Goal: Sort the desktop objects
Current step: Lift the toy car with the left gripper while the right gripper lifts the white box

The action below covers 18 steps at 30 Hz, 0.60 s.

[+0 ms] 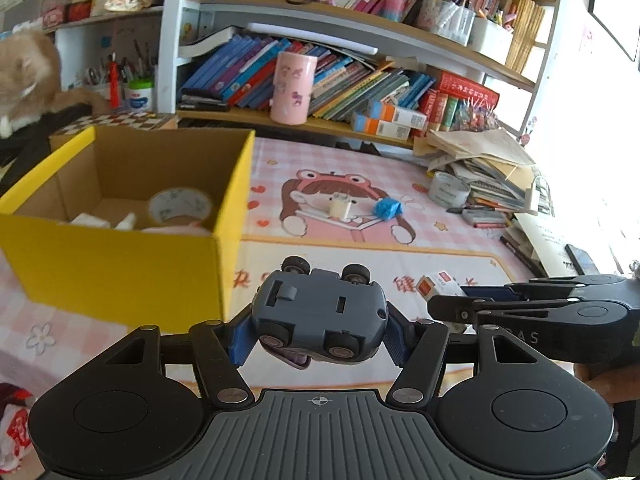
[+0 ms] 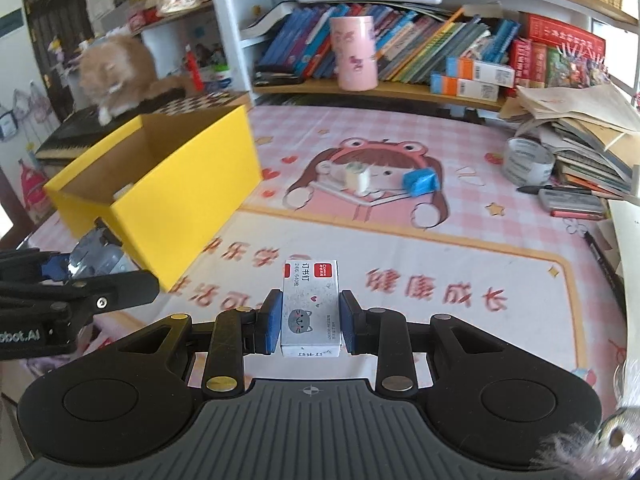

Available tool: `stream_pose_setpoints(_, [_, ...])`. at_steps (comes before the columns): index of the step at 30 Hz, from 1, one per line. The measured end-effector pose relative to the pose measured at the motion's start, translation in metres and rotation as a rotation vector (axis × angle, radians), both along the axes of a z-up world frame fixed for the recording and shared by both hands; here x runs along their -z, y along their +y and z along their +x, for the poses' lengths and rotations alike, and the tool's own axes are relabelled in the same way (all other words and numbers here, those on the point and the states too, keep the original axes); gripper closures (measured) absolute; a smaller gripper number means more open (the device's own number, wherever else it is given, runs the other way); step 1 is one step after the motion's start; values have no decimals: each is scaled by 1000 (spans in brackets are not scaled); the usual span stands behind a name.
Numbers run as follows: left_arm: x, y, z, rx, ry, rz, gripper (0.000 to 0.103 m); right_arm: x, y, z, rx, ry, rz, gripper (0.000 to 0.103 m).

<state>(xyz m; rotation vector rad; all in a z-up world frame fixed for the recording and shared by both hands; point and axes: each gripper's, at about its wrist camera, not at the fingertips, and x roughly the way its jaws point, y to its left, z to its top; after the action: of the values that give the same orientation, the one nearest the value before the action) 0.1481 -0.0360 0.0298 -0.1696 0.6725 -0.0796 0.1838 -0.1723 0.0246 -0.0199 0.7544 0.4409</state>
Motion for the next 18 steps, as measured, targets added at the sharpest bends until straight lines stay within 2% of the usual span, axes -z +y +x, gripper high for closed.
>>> stream_pose_setpoints(8, [1, 16, -26, 39, -2, -9, 40, -2, 20, -38, 20, 4, -5, 76])
stream_pose_setpoints(18, [1, 37, -62, 100, -12, -5, 40, 0, 38, -89, 98, -2, 1, 76])
